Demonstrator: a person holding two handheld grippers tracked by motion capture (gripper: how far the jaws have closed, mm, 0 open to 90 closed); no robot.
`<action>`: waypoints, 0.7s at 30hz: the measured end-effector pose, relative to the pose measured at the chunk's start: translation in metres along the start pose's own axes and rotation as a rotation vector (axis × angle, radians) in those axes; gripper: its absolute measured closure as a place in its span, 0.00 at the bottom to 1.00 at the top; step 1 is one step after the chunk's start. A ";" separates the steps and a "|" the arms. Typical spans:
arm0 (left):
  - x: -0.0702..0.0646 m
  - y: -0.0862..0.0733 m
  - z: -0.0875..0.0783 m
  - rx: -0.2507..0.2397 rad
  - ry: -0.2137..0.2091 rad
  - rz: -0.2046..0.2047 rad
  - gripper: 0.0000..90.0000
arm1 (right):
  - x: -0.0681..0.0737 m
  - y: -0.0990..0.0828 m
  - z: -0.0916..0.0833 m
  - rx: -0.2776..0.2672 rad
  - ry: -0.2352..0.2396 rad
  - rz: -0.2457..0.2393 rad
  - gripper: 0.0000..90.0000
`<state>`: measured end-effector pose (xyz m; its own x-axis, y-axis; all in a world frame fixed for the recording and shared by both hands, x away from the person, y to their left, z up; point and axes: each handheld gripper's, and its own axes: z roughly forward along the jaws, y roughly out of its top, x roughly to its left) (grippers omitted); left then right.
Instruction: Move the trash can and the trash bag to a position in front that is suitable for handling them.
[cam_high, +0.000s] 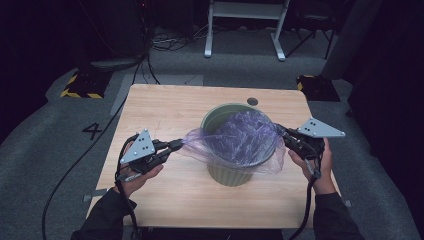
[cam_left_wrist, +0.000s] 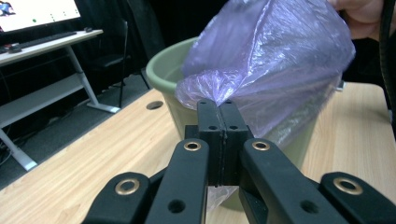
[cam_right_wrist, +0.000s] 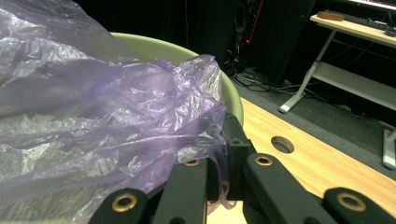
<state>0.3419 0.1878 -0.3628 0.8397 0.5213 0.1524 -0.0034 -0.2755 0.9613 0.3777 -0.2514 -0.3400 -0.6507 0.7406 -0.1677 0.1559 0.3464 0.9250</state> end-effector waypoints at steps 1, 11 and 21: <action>0.001 0.002 0.002 -0.006 0.004 0.003 1.00 | -0.001 0.001 0.001 0.005 0.000 0.002 0.99; 0.021 0.007 0.030 -0.016 0.048 -0.093 0.99 | -0.017 0.004 0.012 0.037 0.007 0.111 0.94; 0.048 -0.010 0.062 0.010 0.115 -0.221 1.00 | -0.039 -0.012 0.014 0.041 -0.094 0.180 0.90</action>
<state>0.4162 0.1653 -0.3798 0.7521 0.6582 -0.0352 0.1791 -0.1526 0.9719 0.4114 -0.2762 -0.3496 -0.5379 0.8423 -0.0340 0.2949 0.2258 0.9285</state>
